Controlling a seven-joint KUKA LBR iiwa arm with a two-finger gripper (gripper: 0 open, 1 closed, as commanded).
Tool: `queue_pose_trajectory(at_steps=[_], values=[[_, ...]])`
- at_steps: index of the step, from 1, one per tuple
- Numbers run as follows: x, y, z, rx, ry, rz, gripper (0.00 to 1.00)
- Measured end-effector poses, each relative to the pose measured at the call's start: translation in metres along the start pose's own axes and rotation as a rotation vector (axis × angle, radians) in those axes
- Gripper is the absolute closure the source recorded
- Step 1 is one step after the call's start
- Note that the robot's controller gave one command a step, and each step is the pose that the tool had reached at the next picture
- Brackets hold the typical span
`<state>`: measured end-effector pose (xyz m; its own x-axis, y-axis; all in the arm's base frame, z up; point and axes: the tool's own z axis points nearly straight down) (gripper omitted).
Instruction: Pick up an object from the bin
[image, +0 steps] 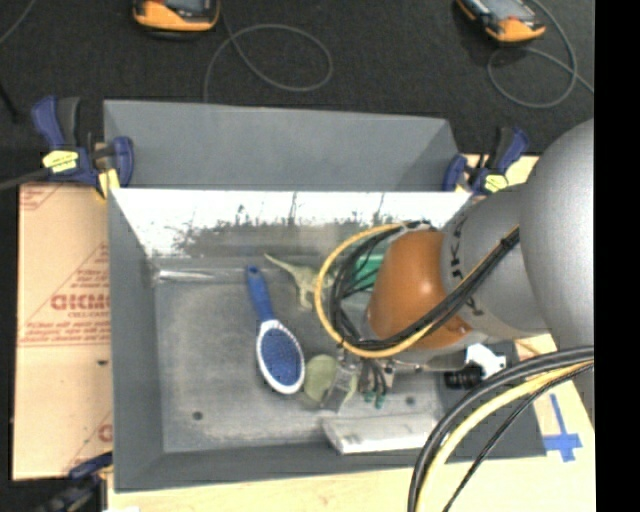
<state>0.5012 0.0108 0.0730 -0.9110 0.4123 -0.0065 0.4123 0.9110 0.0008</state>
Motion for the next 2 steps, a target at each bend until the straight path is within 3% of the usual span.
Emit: queue_pose_trajectory(at_steps=[2], values=[[0.002, -0.001, -0.018, 0.002, 0.007, 0.0, 1.0]])
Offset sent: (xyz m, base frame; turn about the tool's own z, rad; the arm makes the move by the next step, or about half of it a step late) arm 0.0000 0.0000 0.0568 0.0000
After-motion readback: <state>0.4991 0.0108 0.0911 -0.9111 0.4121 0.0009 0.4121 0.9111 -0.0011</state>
